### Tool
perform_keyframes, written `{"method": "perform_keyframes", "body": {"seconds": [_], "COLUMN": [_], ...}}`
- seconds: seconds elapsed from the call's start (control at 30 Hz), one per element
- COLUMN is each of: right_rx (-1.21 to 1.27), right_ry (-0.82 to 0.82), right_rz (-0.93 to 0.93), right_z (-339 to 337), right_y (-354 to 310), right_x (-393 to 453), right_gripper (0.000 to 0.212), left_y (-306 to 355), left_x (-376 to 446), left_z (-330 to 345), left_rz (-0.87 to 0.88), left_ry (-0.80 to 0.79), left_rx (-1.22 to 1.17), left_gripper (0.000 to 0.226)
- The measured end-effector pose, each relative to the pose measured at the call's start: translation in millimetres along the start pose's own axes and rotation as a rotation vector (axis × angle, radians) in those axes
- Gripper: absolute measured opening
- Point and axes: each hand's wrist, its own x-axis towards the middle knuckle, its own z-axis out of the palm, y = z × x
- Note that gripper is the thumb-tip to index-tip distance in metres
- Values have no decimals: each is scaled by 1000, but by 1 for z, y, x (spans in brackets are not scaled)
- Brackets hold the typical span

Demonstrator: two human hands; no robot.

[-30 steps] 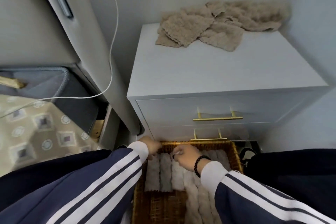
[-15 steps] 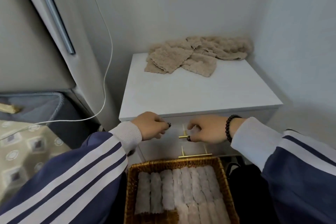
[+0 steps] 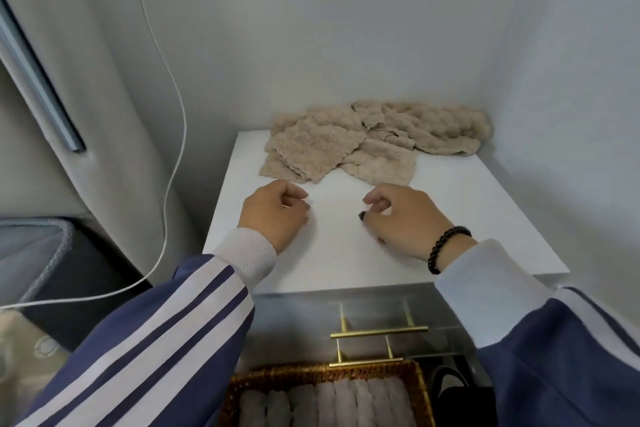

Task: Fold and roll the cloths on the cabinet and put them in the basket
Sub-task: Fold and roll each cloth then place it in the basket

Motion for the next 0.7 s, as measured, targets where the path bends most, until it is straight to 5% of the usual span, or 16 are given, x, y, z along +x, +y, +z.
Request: {"method": "perform_keyframes", "body": {"seconds": [0.2,0.4,0.53,0.7], "right_rx": [-198,-331,-351,-324], "right_ry": [-8,-10,-15,-21], "right_rz": [-19,-64,-74,-56], "right_z": [24,35,36,33], "right_y": [-10,-19,-21,-19], "right_x": [21,24,23,21], "right_gripper": [47,43,41,38], "left_y": [-6,-10,-11,-11], "left_x": [33,56,66,68], "left_z": [19,31,39,35], "left_rz": [224,261,260,436], "left_ry": [155,52,11,152], "left_rx": [343,566,775,848], "left_gripper": [25,67,40,25]}}
